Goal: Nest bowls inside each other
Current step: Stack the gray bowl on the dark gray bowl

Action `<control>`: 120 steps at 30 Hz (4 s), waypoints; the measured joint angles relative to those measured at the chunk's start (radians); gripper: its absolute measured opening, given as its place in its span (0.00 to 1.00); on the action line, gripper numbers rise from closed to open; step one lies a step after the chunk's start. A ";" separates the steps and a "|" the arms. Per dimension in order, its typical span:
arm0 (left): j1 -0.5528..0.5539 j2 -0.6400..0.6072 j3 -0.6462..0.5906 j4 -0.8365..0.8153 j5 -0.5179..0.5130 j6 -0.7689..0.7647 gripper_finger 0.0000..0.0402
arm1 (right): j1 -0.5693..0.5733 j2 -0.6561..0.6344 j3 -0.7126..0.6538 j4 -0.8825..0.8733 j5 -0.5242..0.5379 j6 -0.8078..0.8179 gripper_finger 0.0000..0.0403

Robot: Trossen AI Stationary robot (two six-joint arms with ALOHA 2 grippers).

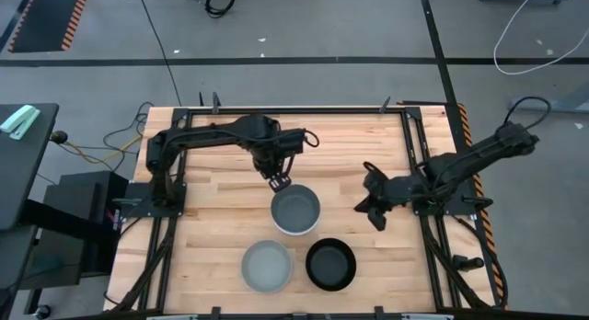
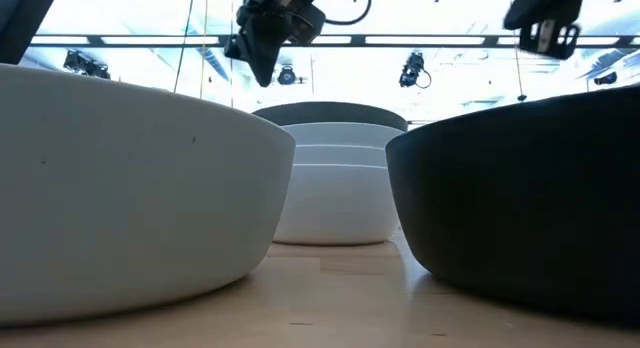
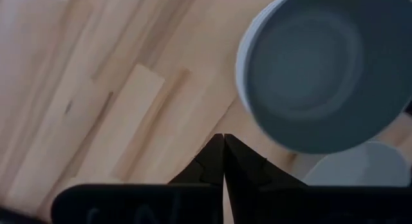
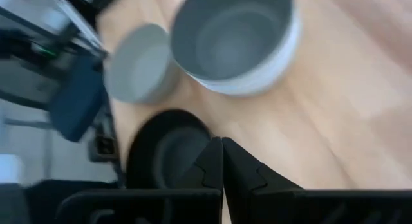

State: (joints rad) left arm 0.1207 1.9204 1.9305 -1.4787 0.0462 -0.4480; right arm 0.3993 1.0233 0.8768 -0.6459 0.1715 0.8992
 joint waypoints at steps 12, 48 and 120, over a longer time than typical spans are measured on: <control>-0.041 -0.064 0.000 -0.021 -0.095 -0.038 0.06 | 0.135 0.001 0.081 -0.207 0.035 0.186 0.02; -0.271 -0.098 0.000 0.137 -0.199 -0.196 0.04 | 0.200 0.303 0.082 -0.234 -0.111 0.272 0.02; -0.610 -0.115 -0.738 0.683 0.060 -0.851 0.31 | 0.110 0.434 0.183 -0.067 -0.161 0.015 0.23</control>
State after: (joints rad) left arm -0.4889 1.8050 1.1928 -0.7954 0.1064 -1.2987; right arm 0.5091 1.4574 1.0603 -0.7131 0.0101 0.9146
